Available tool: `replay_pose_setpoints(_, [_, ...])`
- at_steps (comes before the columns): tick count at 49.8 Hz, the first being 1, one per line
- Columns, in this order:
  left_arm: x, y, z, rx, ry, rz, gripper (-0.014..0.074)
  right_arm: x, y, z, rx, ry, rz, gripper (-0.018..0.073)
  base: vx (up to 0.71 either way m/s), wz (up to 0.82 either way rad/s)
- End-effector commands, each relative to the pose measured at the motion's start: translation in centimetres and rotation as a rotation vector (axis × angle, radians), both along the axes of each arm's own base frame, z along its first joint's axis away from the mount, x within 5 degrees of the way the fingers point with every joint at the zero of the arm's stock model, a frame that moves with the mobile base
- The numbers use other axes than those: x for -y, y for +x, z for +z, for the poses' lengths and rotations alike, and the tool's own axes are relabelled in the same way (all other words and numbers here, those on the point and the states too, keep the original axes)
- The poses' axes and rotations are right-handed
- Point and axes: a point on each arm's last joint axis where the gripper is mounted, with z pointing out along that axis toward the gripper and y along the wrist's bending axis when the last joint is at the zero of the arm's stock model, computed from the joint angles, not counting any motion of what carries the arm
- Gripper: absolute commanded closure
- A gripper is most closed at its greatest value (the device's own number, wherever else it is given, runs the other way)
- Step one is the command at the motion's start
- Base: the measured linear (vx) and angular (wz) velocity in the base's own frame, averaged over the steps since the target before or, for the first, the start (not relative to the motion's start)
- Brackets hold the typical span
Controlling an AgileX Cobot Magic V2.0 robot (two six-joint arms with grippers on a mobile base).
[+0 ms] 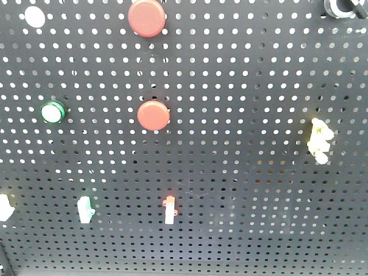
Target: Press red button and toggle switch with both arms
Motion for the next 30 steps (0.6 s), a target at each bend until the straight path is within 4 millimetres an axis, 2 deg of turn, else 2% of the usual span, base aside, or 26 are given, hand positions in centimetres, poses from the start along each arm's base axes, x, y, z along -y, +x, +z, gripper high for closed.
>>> replay_pose_setpoints(1, [-0.08, 0.04, -0.43, 0.048, -0.026, 0.009, 0.0595, 0.24, 0.01, 1.34, 0.073, 0.027, -0.033, 0.0562, 0.00, 0.00])
replay_pose_setpoints(30, [-0.07, 0.04, -0.47, 0.043, -0.025, 0.009, 0.0595, 0.24, 0.01, 1.34, 0.073, 0.027, -0.033, 0.0562, 0.00, 0.00])
